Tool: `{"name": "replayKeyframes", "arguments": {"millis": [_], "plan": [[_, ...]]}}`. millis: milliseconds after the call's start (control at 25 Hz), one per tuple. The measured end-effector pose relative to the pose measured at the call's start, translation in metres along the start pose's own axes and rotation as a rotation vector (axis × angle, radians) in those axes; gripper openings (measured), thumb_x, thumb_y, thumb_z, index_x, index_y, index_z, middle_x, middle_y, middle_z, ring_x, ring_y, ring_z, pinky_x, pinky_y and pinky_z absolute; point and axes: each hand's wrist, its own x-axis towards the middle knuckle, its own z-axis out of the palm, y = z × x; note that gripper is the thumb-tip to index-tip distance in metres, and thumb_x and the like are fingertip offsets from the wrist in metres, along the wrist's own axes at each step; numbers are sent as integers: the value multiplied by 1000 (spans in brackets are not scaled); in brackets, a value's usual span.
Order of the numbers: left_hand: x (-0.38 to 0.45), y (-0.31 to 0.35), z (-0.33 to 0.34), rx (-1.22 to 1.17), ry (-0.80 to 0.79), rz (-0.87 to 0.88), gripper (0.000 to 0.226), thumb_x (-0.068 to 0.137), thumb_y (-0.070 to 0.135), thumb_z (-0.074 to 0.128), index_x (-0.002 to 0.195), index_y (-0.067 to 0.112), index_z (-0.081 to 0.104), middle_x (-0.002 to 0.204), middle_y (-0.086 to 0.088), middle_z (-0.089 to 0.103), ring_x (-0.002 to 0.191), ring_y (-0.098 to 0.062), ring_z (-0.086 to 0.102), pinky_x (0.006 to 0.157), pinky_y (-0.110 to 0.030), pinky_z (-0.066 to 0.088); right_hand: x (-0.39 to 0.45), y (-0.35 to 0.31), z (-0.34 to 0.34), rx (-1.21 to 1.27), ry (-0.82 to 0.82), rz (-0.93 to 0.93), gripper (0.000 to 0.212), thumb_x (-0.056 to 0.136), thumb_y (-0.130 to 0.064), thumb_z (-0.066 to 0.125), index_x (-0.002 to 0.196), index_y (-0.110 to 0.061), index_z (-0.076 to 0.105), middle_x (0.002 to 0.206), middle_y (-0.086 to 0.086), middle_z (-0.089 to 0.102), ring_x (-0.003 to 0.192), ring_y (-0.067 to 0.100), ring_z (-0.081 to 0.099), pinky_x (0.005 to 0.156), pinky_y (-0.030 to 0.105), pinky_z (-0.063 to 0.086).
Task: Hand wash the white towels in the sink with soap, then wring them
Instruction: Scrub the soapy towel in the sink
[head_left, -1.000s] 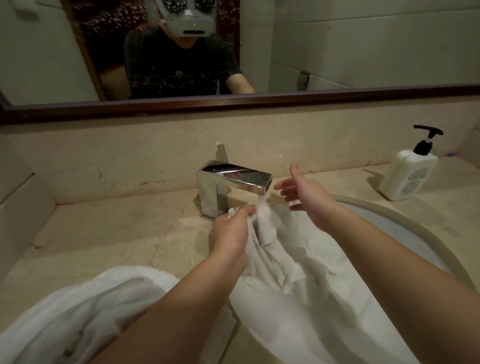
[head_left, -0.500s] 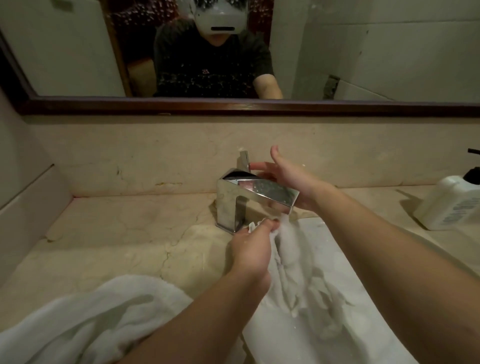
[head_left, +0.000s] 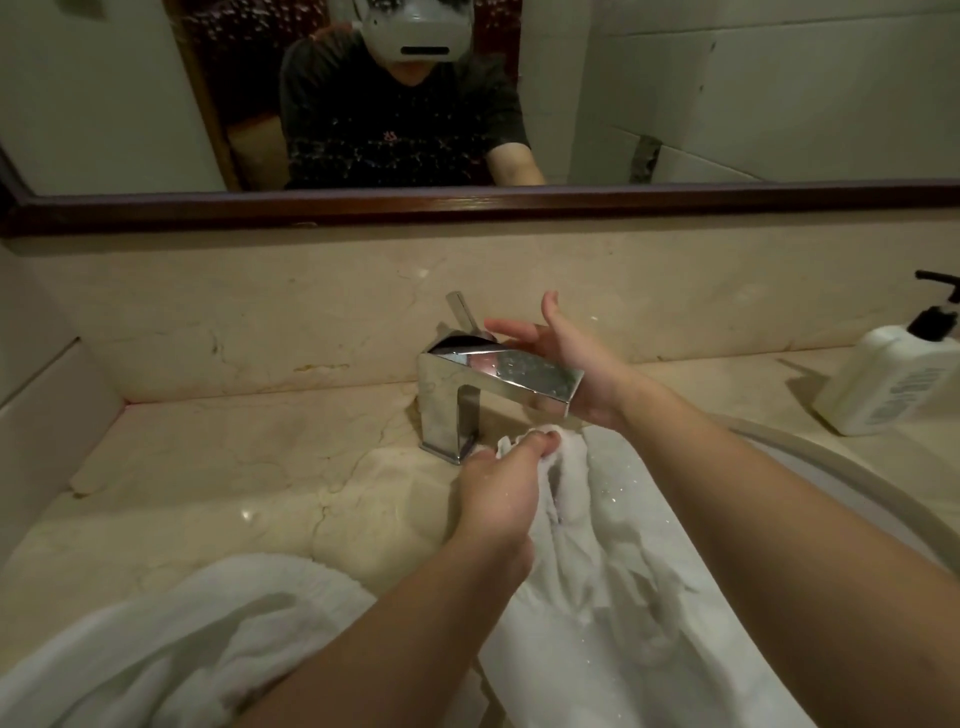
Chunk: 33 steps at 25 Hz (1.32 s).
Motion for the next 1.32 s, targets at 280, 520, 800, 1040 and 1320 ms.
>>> {"name": "replayKeyframes", "arguments": {"millis": [280, 520, 800, 1040, 1320], "plan": [[-19, 2, 11, 127, -198, 36, 68, 54, 41, 84, 115, 15, 65, 104, -12, 77, 98, -32, 74, 95, -54, 56, -93, 44, -18, -208, 509, -78, 45, 102, -47, 50, 83, -11, 68, 66, 2, 59, 58, 14, 52, 57, 28, 42], [-33, -4, 26, 81, -378, -35, 51, 85, 17, 77, 125, -7, 59, 109, -30, 72, 102, -43, 72, 91, -56, 58, -166, 77, -13, -25, 367, -112, 43, 98, -45, 59, 108, -6, 73, 105, 12, 76, 99, 26, 72, 91, 36, 57], [-54, -6, 67, 155, -736, 8, 10, 93, -2, 64, 103, -1, 66, 96, -21, 70, 85, -29, 71, 81, -41, 60, -187, 80, -43, 234, 658, -117, 30, 107, -28, 41, 116, -8, 61, 111, 18, 71, 95, 28, 71, 76, 39, 58], [-40, -28, 82, 818, -594, 614, 15, 102, 20, 59, 107, 10, 70, 101, -10, 75, 92, -21, 69, 82, -36, 52, -201, 90, -62, 423, 645, -51, 33, 96, -17, 66, 116, 10, 65, 99, 21, 74, 88, 30, 74, 75, 35, 62], [-19, -33, 84, 572, -418, 374, 16, 96, 26, 70, 87, 14, 67, 87, -6, 77, 82, -22, 74, 76, -38, 59, -187, 91, -100, -138, 966, -41, 38, 105, -43, 42, 124, -14, 59, 118, 2, 64, 110, 22, 60, 97, 40, 50]]}}
